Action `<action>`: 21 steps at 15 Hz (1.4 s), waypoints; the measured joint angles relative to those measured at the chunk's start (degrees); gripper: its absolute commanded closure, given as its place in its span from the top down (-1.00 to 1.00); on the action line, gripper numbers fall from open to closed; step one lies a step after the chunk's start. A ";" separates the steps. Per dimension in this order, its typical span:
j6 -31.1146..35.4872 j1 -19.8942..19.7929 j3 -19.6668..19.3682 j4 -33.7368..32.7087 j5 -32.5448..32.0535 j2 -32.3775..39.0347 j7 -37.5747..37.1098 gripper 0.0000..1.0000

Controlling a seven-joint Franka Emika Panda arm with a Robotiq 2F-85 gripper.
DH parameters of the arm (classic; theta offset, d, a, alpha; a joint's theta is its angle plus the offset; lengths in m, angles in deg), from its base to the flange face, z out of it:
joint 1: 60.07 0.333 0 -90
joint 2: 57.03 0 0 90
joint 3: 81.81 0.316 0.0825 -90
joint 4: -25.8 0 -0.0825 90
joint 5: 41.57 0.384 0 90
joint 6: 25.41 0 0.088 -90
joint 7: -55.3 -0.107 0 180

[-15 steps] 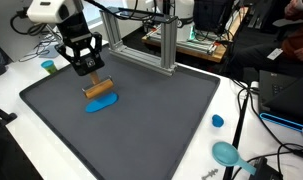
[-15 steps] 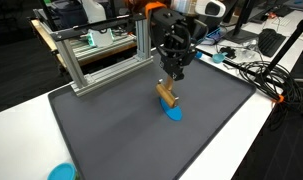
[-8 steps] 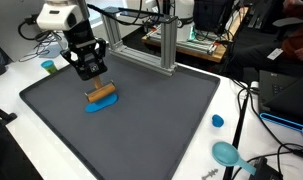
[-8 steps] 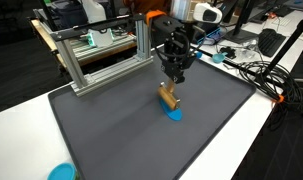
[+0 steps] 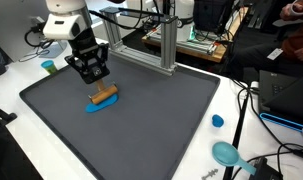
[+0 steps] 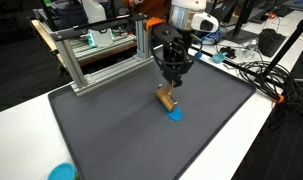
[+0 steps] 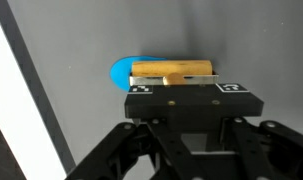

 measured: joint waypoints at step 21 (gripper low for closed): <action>0.52 -2.16 1.69 -1.23 6.16 1.03 4.88 -0.57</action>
